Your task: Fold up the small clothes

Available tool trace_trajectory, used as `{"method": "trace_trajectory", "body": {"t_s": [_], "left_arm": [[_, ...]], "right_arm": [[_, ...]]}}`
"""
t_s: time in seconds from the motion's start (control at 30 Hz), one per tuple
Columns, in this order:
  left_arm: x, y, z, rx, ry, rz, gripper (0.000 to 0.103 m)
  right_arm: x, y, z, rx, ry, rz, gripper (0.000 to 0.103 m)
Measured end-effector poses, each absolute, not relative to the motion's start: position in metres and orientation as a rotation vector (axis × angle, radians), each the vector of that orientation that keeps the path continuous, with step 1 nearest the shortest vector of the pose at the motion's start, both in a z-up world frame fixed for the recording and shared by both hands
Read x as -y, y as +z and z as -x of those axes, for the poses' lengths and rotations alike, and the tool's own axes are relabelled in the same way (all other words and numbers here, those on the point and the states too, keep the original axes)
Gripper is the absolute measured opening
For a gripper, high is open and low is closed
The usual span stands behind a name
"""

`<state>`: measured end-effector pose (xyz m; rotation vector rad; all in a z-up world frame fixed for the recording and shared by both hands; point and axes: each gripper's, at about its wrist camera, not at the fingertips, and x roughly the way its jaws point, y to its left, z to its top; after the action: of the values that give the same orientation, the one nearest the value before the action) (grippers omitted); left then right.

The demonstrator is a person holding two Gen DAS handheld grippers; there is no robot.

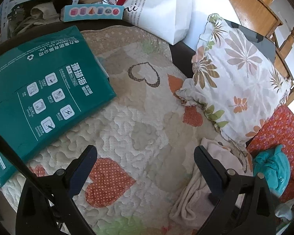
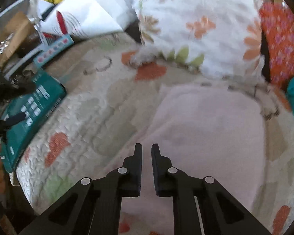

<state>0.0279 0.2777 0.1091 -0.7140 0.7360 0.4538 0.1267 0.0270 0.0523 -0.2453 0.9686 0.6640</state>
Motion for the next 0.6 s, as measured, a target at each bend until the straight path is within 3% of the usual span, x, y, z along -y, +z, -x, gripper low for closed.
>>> {"method": "trace_trajectory", "body": {"t_s": [0.13,0.37,0.4,0.47,0.53,0.6], "left_arm": [[-0.272,0.108,-0.034,-0.747,0.463,0.69,0.099],[-0.258,0.1,-0.058,-0.795,0.44,0.643,0.099],[-0.255,0.097,-0.062,-0.813,0.426,0.642,0.099],[-0.251,0.086,-0.07,-0.862,0.393,0.654,0.099],[-0.246,0.074,-0.077,-0.907,0.353,0.683,0.099],[-0.239,0.058,-0.085,-0.958,0.283,0.735,0.099]], "right_arm": [[-0.046,0.027,-0.138,-0.98,0.645,0.268,0.012],[-0.023,0.047,-0.158,-1.007,0.678,0.111,0.013],[-0.004,0.063,-0.155,-0.952,0.661,0.065,0.021],[0.029,0.083,-0.153,-0.898,0.629,0.009,0.065],[0.066,0.093,-0.151,-0.874,0.593,-0.037,0.074],[0.102,0.087,-0.15,-0.901,0.548,-0.064,0.075]]}}
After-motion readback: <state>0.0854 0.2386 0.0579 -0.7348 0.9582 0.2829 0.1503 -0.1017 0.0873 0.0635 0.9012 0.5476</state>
